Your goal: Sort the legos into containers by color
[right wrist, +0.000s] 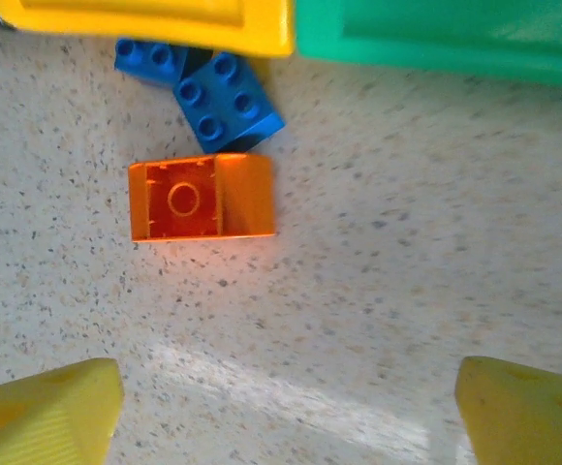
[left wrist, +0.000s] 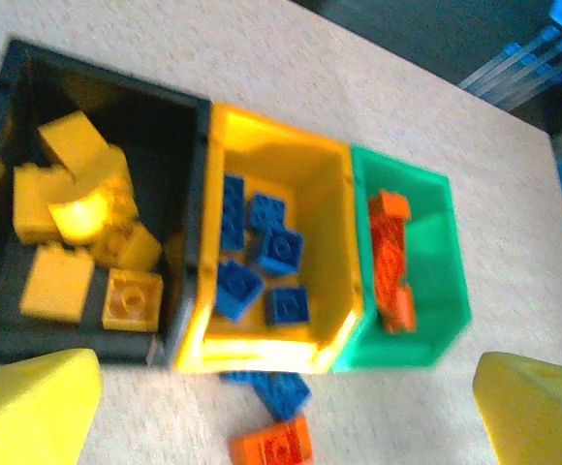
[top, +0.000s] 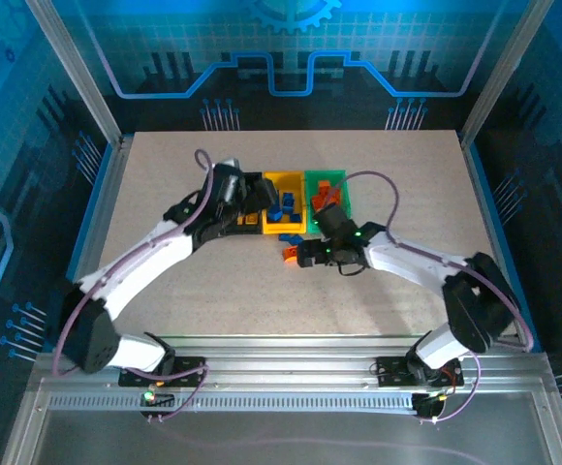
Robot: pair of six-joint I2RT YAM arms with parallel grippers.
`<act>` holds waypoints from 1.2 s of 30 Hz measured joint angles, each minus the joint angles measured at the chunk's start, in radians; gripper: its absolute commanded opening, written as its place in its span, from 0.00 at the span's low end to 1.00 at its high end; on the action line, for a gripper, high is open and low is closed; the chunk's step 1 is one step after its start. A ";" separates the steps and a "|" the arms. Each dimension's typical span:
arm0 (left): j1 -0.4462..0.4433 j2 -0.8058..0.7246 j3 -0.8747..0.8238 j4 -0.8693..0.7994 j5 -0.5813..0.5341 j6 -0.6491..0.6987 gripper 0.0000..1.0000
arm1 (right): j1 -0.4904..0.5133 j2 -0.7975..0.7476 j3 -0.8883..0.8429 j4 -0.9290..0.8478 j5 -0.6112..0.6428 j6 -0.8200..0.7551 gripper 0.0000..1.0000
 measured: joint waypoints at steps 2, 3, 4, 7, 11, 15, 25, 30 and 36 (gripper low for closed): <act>-0.022 -0.068 -0.093 0.013 0.011 -0.018 0.99 | 0.030 0.064 0.042 0.000 0.018 0.000 1.00; -0.024 -0.098 -0.140 0.017 0.016 -0.027 0.99 | 0.042 0.095 0.065 0.001 0.029 0.000 1.00; -0.025 -0.127 -0.188 0.016 0.020 -0.039 0.99 | 0.051 0.119 0.085 0.003 0.039 0.003 1.00; -0.025 -0.204 -0.304 0.010 0.023 -0.069 0.99 | 0.066 0.177 0.132 0.008 0.061 0.011 1.00; -0.025 -0.311 -0.400 -0.006 0.023 -0.098 0.99 | 0.068 0.259 0.197 0.007 0.097 0.023 1.00; -0.025 -0.373 -0.437 -0.010 0.018 -0.114 0.99 | 0.068 0.333 0.249 0.000 0.126 0.022 0.98; -0.006 -0.390 -0.485 -0.025 0.005 -0.139 0.99 | 0.084 0.425 0.334 -0.057 0.147 -0.015 0.82; 0.008 -0.391 -0.491 -0.029 0.005 -0.147 0.99 | 0.085 0.431 0.341 -0.066 0.141 -0.030 0.73; 0.012 -0.391 -0.492 -0.028 0.005 -0.150 0.99 | 0.085 0.430 0.341 -0.064 0.138 -0.038 0.64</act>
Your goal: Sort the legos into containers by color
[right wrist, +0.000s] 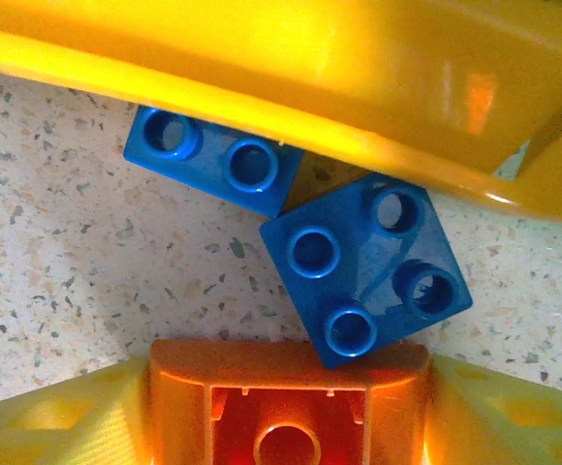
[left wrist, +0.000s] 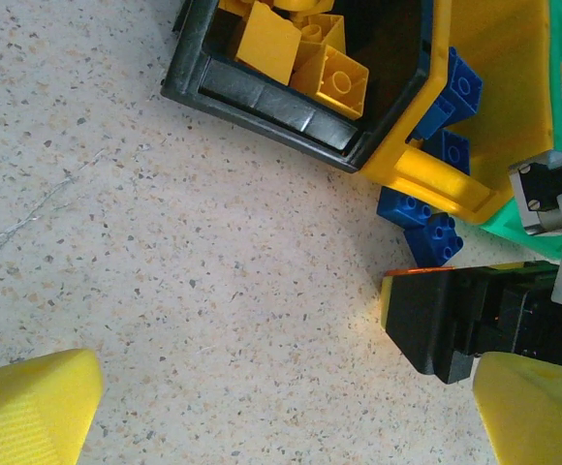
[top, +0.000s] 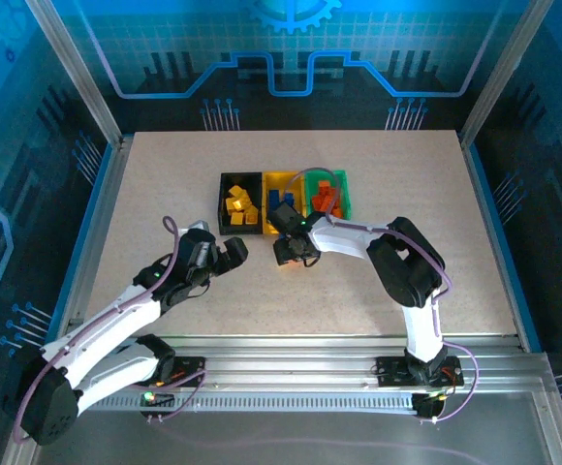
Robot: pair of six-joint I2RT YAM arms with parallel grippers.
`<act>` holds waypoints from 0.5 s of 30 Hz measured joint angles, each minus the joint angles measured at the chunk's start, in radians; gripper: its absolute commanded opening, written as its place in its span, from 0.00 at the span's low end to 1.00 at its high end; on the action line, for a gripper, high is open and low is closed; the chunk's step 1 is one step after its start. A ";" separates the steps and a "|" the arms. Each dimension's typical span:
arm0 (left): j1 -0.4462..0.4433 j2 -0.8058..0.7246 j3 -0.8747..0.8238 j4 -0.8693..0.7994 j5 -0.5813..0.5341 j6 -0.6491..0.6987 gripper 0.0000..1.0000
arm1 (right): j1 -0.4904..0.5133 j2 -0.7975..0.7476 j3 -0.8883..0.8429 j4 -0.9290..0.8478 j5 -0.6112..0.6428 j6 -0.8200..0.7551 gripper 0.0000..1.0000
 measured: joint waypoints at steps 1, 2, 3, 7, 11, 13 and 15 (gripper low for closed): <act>0.000 0.000 0.000 0.000 0.000 0.000 0.99 | 0.000 -0.002 -0.001 0.001 -0.002 -0.001 0.62; 0.000 0.000 0.000 0.000 0.000 0.000 0.99 | 0.000 -0.005 -0.004 0.005 -0.004 -0.004 0.61; 0.000 0.000 0.000 0.000 0.000 -0.001 0.99 | 0.000 -0.009 -0.010 0.010 -0.006 -0.005 0.60; 0.000 0.000 -0.008 0.002 0.000 -0.007 0.99 | 0.002 -0.060 -0.071 0.042 -0.027 -0.009 0.58; 0.000 0.009 -0.019 0.003 0.000 -0.007 0.99 | 0.007 -0.174 -0.148 0.058 -0.043 -0.008 0.58; 0.000 0.011 -0.025 0.004 0.000 -0.007 0.99 | 0.007 -0.239 -0.167 0.057 -0.040 -0.008 0.59; 0.000 0.011 -0.031 0.004 0.000 -0.007 0.99 | 0.000 -0.306 -0.171 0.053 -0.040 -0.008 0.59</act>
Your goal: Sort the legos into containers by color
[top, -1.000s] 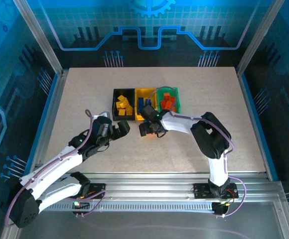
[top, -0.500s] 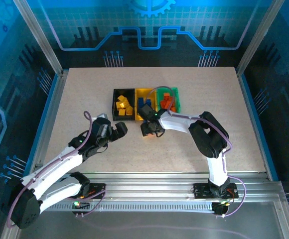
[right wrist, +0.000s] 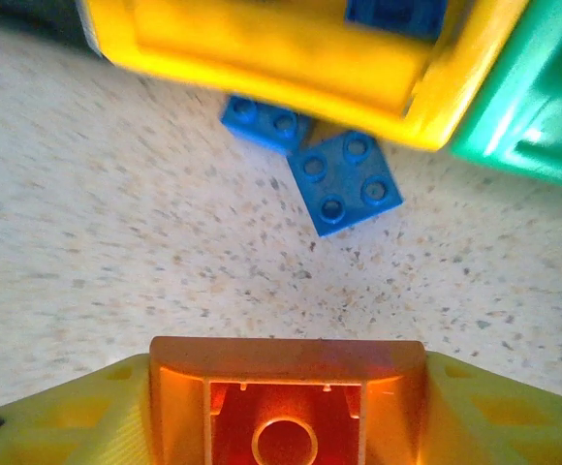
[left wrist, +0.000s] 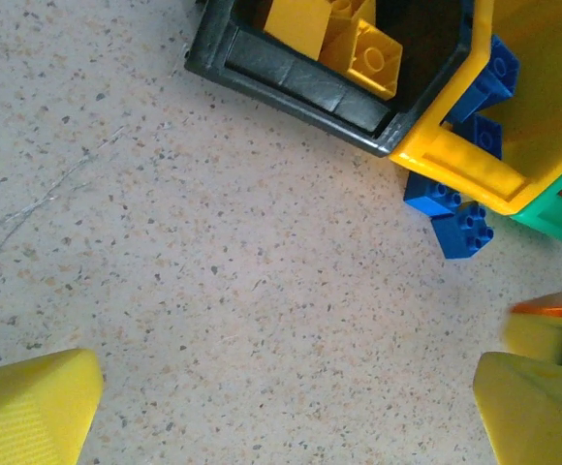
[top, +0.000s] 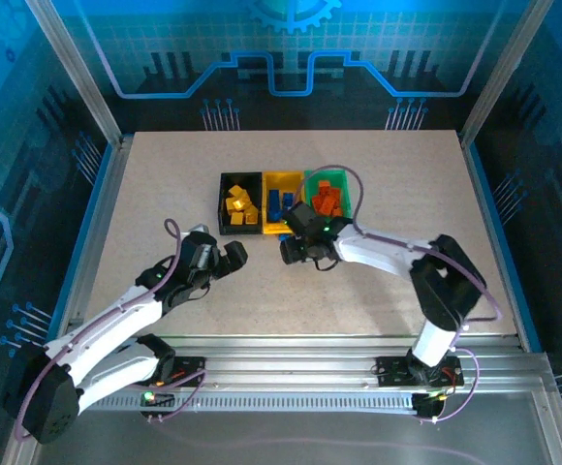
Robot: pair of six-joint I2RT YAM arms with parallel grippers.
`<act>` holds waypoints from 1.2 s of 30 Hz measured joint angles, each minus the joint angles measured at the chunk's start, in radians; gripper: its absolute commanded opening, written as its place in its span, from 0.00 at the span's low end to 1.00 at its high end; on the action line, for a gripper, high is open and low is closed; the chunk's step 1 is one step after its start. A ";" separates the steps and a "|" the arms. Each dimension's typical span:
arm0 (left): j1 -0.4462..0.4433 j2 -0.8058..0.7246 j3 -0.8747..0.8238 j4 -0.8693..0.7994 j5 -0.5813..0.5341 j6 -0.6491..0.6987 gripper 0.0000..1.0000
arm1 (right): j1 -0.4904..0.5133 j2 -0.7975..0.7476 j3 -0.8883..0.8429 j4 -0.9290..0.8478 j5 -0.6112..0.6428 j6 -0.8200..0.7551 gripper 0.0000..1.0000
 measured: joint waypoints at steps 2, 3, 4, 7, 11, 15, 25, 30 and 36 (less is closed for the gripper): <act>0.000 0.000 -0.006 0.000 0.000 0.000 0.99 | -0.024 -0.060 0.008 -0.006 0.000 0.001 0.59; 0.000 0.000 -0.010 0.001 0.000 0.000 0.99 | -0.044 -0.071 0.018 -0.012 -0.001 0.004 0.59; 0.000 -0.001 -0.016 0.001 0.000 -0.001 0.99 | -0.073 -0.077 0.037 -0.018 0.000 0.006 0.59; 0.000 -0.007 -0.042 0.000 0.001 -0.011 0.99 | -0.173 -0.051 0.112 -0.042 0.004 0.021 0.61; 0.000 -0.014 -0.057 -0.005 0.006 -0.027 0.99 | -0.261 0.075 0.273 -0.090 0.022 0.043 0.61; 0.000 -0.028 -0.057 -0.004 0.012 -0.027 0.99 | -0.308 0.231 0.443 -0.146 0.023 0.061 0.68; 0.000 -0.035 -0.057 -0.004 0.019 -0.042 0.99 | -0.329 0.314 0.544 -0.209 0.013 0.073 0.84; 0.000 -0.035 -0.057 -0.004 0.023 -0.046 0.99 | -0.278 0.135 0.350 -0.150 -0.004 0.065 0.85; 0.000 -0.035 -0.063 0.000 0.030 -0.049 0.99 | -0.126 -0.035 0.095 -0.045 -0.001 0.081 0.85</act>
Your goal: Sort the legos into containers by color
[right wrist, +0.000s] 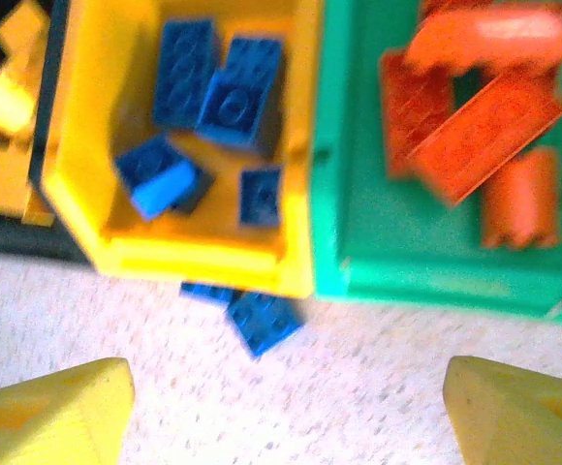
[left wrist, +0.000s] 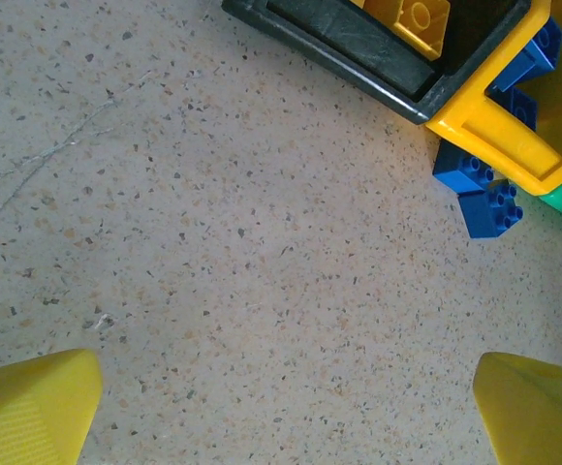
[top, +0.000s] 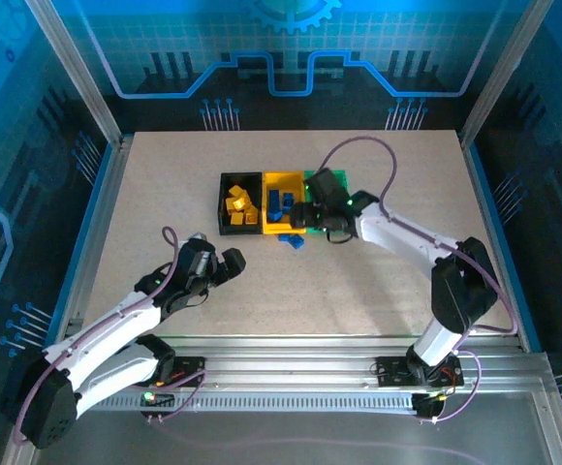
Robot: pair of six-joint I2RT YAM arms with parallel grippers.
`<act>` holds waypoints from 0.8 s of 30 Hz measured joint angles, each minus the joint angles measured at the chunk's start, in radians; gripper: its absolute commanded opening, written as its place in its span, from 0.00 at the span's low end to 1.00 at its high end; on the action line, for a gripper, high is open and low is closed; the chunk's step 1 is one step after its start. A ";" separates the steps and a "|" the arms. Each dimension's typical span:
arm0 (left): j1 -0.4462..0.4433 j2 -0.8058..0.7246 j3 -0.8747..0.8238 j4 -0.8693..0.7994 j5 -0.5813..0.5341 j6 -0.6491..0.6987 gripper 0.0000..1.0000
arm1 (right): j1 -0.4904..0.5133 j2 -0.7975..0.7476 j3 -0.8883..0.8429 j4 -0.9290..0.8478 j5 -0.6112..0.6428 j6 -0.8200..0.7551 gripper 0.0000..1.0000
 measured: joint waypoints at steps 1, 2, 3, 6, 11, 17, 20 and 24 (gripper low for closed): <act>0.000 0.000 -0.003 0.000 0.001 -0.001 0.99 | 0.024 -0.002 -0.032 0.019 0.000 0.009 0.84; 0.000 0.000 -0.008 0.003 0.001 -0.002 0.99 | 0.043 0.005 -0.062 0.035 0.000 0.019 0.84; 0.000 0.000 -0.011 0.003 0.004 -0.003 0.99 | 0.056 0.018 -0.080 0.045 0.000 0.028 0.83; 0.000 0.000 -0.021 0.003 0.012 -0.003 0.99 | 0.069 0.084 -0.096 0.077 0.000 0.049 0.83; 0.000 0.000 -0.027 0.004 0.016 -0.003 0.99 | 0.076 0.185 -0.088 0.146 0.008 0.053 0.89; 0.000 0.000 -0.032 0.007 0.016 -0.003 0.99 | 0.089 0.256 -0.067 0.208 0.045 0.055 0.94; 0.000 0.000 -0.034 0.008 0.016 -0.003 0.99 | 0.091 0.276 -0.052 0.221 0.073 0.056 0.95; 0.000 0.000 -0.034 0.019 0.023 -0.003 0.99 | 0.093 0.290 -0.031 0.224 0.113 0.067 0.96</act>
